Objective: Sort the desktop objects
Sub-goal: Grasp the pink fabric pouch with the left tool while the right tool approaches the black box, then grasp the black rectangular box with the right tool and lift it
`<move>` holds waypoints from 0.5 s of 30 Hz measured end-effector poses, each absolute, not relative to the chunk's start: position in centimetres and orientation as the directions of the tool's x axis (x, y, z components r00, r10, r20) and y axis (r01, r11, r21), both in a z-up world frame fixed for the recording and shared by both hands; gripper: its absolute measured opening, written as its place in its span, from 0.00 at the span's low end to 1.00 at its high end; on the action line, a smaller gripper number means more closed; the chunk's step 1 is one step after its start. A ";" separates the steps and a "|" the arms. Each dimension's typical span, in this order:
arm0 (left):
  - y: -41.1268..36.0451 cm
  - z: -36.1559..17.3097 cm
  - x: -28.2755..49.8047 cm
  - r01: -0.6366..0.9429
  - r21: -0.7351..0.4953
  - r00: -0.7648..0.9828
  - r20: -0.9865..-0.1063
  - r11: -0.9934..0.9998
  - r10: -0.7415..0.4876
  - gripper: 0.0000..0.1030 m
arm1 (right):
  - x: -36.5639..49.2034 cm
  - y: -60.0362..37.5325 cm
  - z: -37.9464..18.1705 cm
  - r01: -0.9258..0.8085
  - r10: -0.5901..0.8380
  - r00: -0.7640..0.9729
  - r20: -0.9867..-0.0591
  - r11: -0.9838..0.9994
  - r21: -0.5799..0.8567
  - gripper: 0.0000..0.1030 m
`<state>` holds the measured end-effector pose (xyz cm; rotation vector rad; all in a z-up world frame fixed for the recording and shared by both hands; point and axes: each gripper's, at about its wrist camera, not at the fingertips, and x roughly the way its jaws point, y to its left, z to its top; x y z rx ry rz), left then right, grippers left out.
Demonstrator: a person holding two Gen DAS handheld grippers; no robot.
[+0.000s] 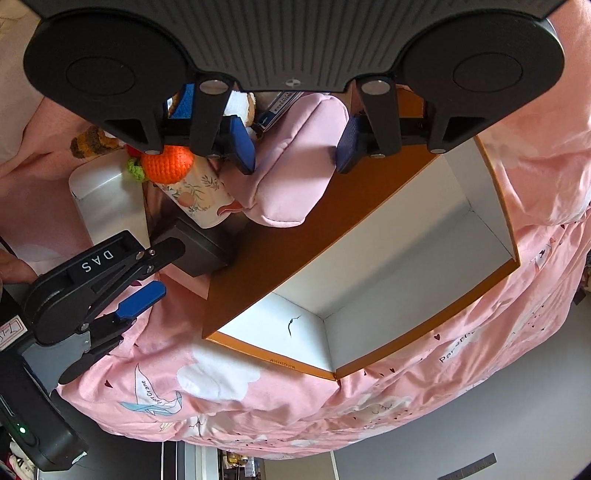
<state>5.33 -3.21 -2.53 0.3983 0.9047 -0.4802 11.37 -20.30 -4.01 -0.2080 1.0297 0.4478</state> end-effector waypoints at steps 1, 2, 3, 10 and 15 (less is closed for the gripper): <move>-3.2 -2.6 5.6 0.552 0.126 0.525 -0.820 0.824 -0.226 0.55 | 11.8 -20.6 -4.2 -0.438 0.258 0.426 -0.867 0.897 0.052 0.58; -3.1 -2.7 5.8 0.553 0.125 0.525 -0.820 0.824 -0.227 0.55 | 12.2 -20.8 -4.4 -0.425 0.259 0.417 -0.871 0.903 0.065 0.61; -3.1 -2.8 6.1 0.554 0.121 0.522 -0.822 0.823 -0.230 0.55 | 12.6 -21.0 -4.6 -0.414 0.260 0.409 -0.875 0.907 0.077 0.63; -3.2 -3.2 7.9 0.549 0.093 0.495 -0.837 0.831 -0.234 0.56 | 15.2 -21.6 -6.2 -0.343 0.282 0.330 -0.901 0.925 0.164 0.68; -2.8 -3.0 8.4 0.522 0.066 0.483 -0.844 0.850 -0.232 0.40 | 15.5 -20.2 -6.8 -0.346 0.285 0.328 -0.901 0.923 0.166 0.68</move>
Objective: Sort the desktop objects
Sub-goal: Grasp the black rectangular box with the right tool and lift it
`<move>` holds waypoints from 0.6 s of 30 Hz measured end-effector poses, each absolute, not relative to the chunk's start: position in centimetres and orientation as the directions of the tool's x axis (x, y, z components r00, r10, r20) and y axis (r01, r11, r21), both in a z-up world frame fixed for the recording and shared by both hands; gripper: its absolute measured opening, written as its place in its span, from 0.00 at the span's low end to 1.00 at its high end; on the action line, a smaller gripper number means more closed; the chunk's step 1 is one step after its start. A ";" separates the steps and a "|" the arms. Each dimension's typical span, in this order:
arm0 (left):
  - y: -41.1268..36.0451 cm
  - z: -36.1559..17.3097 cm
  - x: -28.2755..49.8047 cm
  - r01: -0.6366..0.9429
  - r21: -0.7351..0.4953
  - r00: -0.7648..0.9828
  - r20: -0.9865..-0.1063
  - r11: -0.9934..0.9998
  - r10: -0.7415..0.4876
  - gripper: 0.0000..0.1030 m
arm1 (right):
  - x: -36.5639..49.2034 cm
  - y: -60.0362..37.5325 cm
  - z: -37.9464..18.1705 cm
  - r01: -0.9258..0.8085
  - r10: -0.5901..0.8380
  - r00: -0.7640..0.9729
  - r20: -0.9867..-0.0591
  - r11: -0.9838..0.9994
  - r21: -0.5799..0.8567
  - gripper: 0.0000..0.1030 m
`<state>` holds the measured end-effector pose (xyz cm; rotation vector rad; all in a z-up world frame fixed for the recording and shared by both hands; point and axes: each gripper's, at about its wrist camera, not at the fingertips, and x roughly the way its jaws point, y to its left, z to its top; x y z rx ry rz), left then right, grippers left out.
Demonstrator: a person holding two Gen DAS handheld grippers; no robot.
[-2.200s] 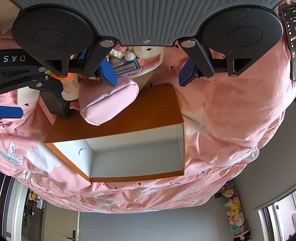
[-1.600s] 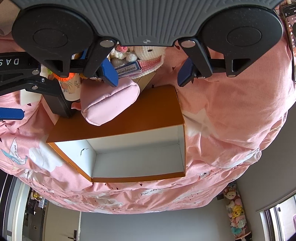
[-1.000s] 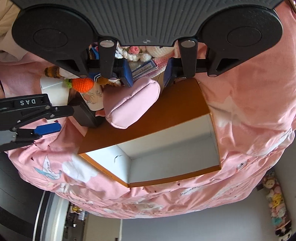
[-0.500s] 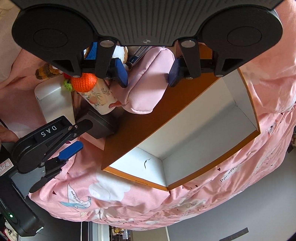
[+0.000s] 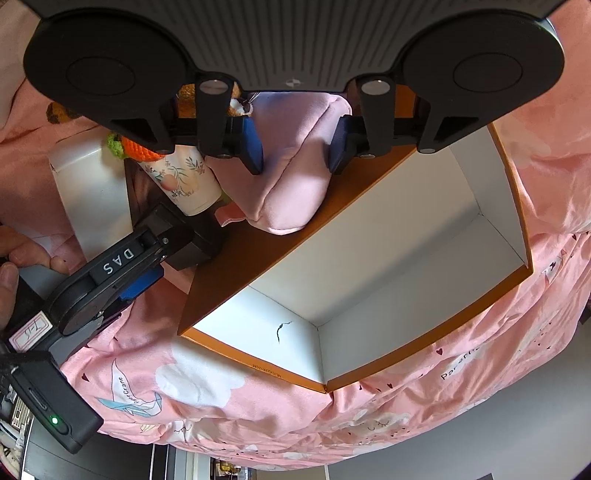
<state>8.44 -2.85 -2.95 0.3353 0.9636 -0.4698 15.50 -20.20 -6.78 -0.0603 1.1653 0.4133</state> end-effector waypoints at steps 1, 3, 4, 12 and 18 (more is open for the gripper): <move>-2.7 -2.9 8.5 0.513 0.053 0.480 -0.845 0.857 -0.235 0.38 | 15.5 -19.8 -6.9 -0.354 0.278 0.328 -0.903 0.922 0.156 0.68; -2.4 -2.8 8.5 0.499 0.036 0.477 -0.845 0.866 -0.240 0.36 | 15.7 -19.0 -7.4 -0.366 0.267 0.327 -0.907 0.920 0.140 0.69; -2.3 -2.7 8.5 0.491 0.027 0.477 -0.845 0.871 -0.242 0.35 | 15.9 -18.8 -7.6 -0.365 0.263 0.335 -0.905 0.921 0.133 0.69; -0.8 -2.2 8.6 0.407 -0.058 0.475 -0.839 0.911 -0.266 0.31 | 16.4 -17.1 -8.9 -0.368 0.166 0.367 -0.915 0.929 0.021 0.75; -0.4 -1.6 8.2 0.389 -0.073 0.488 -0.829 0.918 -0.273 0.31 | 16.8 -16.3 -10.0 -0.370 0.098 0.377 -0.921 0.928 -0.053 0.76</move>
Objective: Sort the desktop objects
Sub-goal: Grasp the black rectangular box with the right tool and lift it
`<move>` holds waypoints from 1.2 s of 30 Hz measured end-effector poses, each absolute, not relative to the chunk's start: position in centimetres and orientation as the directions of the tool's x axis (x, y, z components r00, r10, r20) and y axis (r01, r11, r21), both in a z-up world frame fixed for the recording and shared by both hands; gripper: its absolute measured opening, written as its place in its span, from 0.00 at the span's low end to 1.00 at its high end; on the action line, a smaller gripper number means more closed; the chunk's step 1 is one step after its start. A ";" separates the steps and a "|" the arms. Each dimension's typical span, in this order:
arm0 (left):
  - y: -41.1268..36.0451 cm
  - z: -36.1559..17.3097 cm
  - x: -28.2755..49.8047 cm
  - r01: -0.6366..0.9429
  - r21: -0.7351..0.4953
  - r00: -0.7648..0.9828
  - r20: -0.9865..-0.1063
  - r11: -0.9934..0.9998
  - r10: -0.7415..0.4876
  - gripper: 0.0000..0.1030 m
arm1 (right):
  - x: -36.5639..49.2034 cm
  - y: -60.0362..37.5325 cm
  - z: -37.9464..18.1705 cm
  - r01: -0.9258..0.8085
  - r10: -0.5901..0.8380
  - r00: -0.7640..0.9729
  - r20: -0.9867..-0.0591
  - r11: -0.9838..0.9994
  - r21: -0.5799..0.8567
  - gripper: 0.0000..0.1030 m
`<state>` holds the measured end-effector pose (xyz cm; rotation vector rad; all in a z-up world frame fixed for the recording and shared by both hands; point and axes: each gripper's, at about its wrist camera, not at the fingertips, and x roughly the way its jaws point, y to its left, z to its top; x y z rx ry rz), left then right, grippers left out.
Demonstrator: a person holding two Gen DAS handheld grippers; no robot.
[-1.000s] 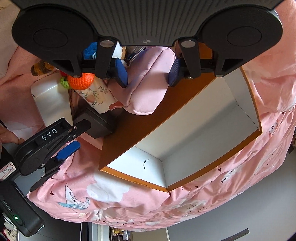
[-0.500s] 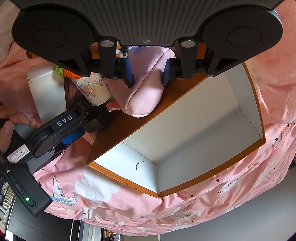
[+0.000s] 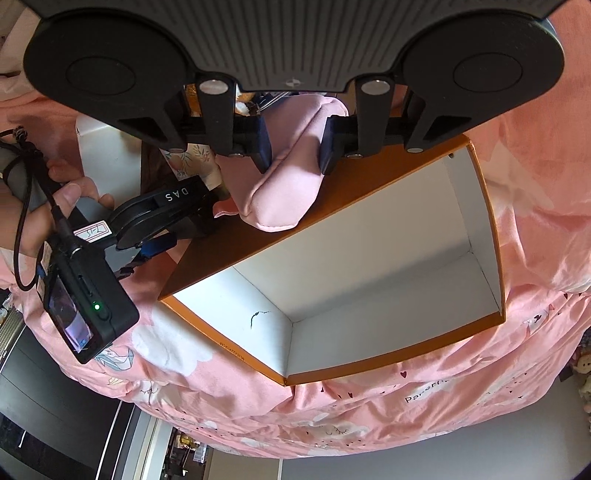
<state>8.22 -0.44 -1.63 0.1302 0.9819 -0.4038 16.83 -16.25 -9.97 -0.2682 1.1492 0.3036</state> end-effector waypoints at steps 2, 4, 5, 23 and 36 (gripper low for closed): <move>-0.2 -1.4 8.1 0.380 -0.080 0.494 -0.825 0.922 -0.275 0.31 | 16.9 -16.4 -9.8 -0.376 0.100 0.372 -0.923 0.925 -0.051 0.72; 0.0 -1.2 7.9 0.372 -0.085 0.502 -0.819 0.924 -0.277 0.31 | 16.8 -17.0 -9.3 -0.381 0.122 0.360 -0.925 0.924 -0.026 0.67; 0.1 -1.1 7.8 0.369 -0.087 0.507 -0.816 0.925 -0.278 0.31 | 16.8 -17.4 -8.9 -0.378 0.137 0.353 -0.926 0.926 -0.007 0.62; 0.9 0.0 7.0 0.327 -0.100 0.571 -0.771 0.940 -0.281 0.31 | 16.8 -23.8 -5.4 -0.222 0.225 0.344 -0.912 0.963 0.154 0.43; -0.1 -2.1 7.6 0.341 -0.077 0.525 -0.811 0.937 -0.258 0.34 | 15.2 -19.1 -7.5 -0.395 0.132 0.376 -0.917 0.918 -0.029 0.52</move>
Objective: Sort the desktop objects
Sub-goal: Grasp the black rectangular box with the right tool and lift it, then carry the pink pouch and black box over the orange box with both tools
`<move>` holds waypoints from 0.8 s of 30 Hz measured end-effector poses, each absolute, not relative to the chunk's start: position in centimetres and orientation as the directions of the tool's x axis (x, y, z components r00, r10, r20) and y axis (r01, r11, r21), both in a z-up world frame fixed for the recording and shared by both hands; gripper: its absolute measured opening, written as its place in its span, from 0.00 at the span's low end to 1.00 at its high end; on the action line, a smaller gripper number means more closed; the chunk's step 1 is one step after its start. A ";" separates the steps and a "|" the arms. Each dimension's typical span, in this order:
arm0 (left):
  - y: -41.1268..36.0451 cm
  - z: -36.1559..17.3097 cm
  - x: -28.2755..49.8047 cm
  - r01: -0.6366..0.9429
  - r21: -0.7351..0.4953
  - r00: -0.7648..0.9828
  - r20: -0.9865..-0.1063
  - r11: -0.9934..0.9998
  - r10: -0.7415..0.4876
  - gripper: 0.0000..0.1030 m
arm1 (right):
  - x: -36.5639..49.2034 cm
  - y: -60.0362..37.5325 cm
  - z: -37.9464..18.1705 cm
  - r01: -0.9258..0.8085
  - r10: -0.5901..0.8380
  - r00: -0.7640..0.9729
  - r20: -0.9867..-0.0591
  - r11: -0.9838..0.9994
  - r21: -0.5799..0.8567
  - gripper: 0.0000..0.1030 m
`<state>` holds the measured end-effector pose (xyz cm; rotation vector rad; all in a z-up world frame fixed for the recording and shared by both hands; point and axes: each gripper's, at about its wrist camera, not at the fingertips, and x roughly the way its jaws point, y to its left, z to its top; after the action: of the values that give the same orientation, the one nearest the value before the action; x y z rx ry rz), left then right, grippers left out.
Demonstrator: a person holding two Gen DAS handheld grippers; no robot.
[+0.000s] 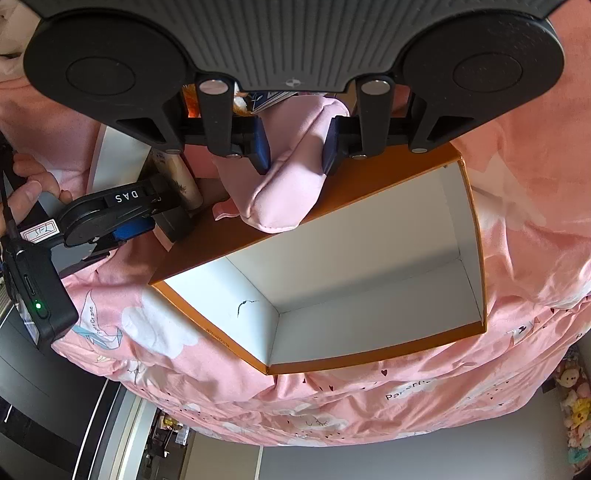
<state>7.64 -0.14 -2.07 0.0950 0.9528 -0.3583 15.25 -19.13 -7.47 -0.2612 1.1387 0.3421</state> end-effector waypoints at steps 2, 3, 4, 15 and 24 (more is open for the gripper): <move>-0.5 -2.1 7.4 0.348 -0.054 0.528 -0.814 0.936 -0.244 0.33 | 15.1 -19.0 -7.6 -0.404 0.123 0.382 -0.916 0.914 -0.046 0.52; -0.5 -2.1 7.2 0.351 -0.048 0.530 -0.813 0.935 -0.241 0.32 | 15.0 -19.1 -7.5 -0.406 0.125 0.384 -0.915 0.913 -0.045 0.51; -0.4 -2.0 7.1 0.352 -0.048 0.531 -0.812 0.935 -0.242 0.31 | 14.9 -19.3 -7.3 -0.404 0.129 0.385 -0.914 0.914 -0.041 0.50; 1.0 0.2 6.5 0.302 -0.105 0.574 -0.774 0.947 -0.269 0.29 | 13.7 -23.4 -4.2 -0.359 0.124 0.428 -0.895 0.932 -0.043 0.35; 1.5 1.7 6.4 0.273 -0.191 0.601 -0.731 0.943 -0.322 0.29 | 14.6 -24.4 -5.1 -0.324 0.123 0.425 -0.897 0.946 -0.023 0.35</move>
<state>6.44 1.55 1.72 -0.0614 0.8592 -0.3453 14.63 -24.36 -5.05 -0.2042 1.0982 0.2820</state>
